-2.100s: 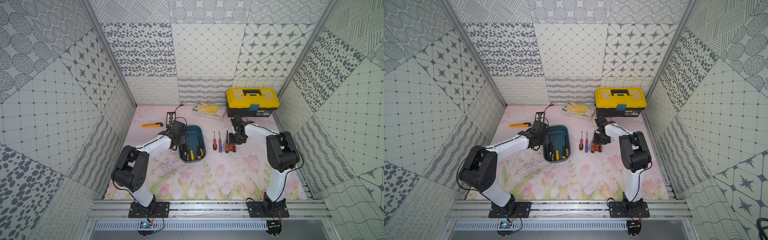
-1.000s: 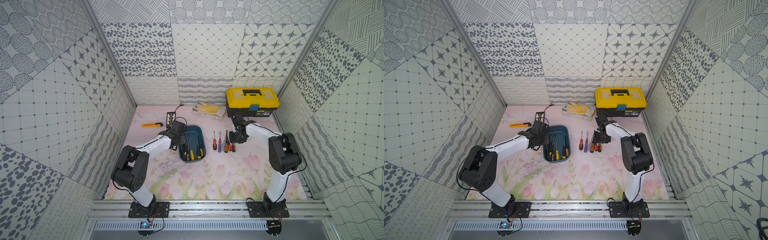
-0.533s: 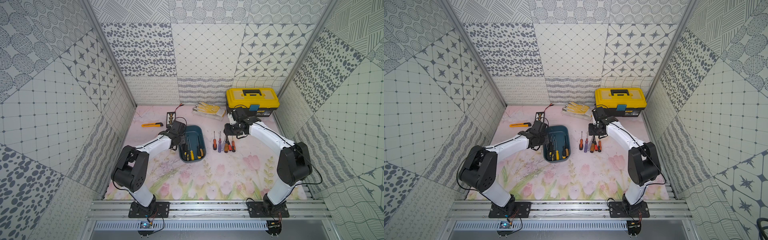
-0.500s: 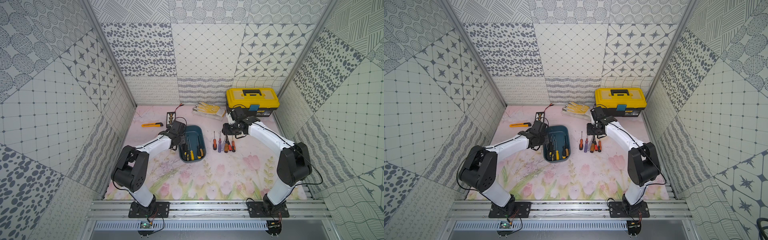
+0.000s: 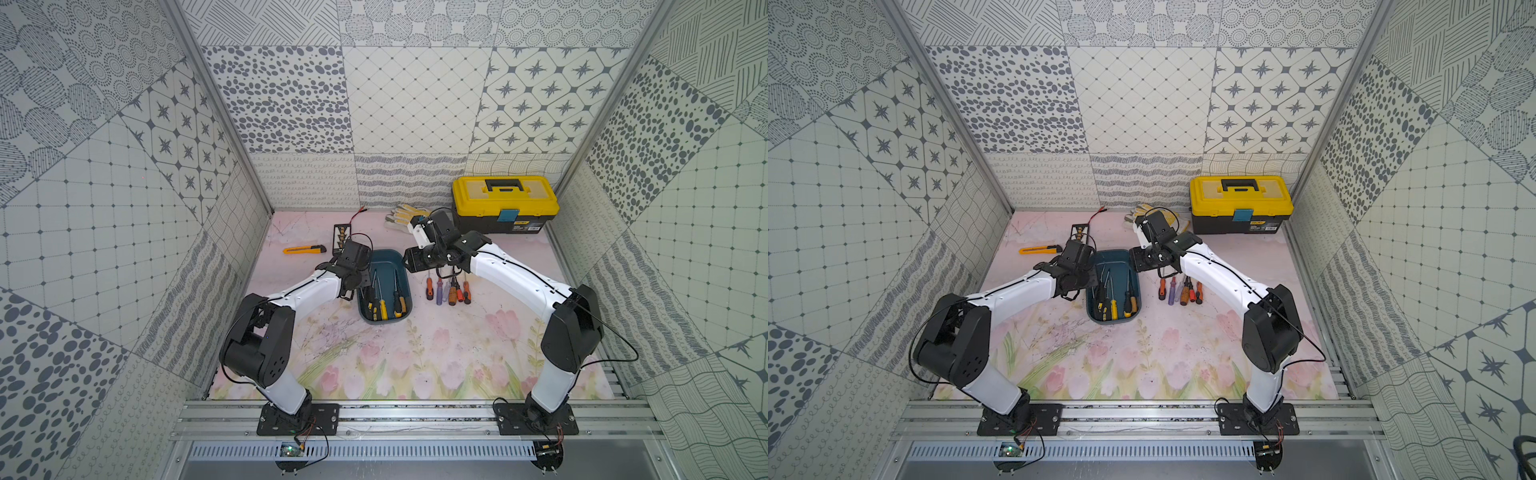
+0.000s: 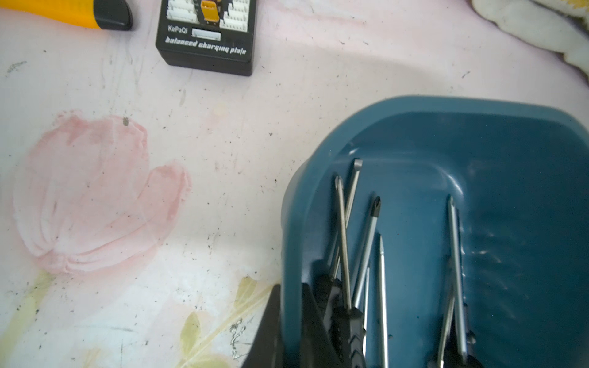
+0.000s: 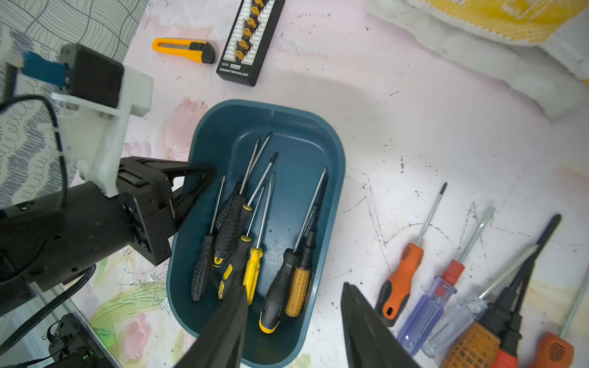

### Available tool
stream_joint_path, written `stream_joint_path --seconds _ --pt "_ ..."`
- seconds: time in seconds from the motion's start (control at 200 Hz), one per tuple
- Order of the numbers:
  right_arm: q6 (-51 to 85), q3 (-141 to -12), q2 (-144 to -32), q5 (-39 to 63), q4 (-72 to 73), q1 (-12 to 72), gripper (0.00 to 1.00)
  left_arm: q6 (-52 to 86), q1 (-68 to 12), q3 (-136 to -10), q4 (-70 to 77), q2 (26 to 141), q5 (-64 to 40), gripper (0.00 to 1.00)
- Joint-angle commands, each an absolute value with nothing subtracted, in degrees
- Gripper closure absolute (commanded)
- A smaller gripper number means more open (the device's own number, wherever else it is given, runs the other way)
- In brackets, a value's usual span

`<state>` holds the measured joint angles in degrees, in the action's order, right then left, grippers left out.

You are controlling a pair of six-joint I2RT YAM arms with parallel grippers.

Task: Take out the screwdriver from the storage box
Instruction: Pick up the screwdriver from the storage box.

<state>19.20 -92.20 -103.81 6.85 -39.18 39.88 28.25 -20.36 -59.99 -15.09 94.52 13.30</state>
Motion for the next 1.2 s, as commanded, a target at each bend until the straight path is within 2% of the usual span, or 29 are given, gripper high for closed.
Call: stream_joint_path --seconds 0.0,0.615,0.811,1.081,1.196 --pt "21.02 -93.34 -106.35 6.1 -39.42 42.19 0.48 26.98 -20.21 -59.67 -10.6 93.51 13.97 1.0" --pt "28.02 -92.64 -115.89 5.37 -38.69 47.19 0.48 27.6 -20.26 -59.71 -11.12 93.14 14.94 1.0" --pt "29.66 -93.53 -118.43 1.7 -39.68 47.91 0.5 27.7 -20.21 -59.71 -11.13 92.88 14.75 1.0" --pt "30.32 -96.47 -123.12 0.37 -42.55 48.52 0.57 27.51 -20.15 -60.1 -11.39 92.09 14.94 1.0" --pt "30.15 -96.93 -124.57 1.29 -42.71 48.77 0.63 27.52 -20.21 -60.11 -11.47 91.89 14.77 1.0"
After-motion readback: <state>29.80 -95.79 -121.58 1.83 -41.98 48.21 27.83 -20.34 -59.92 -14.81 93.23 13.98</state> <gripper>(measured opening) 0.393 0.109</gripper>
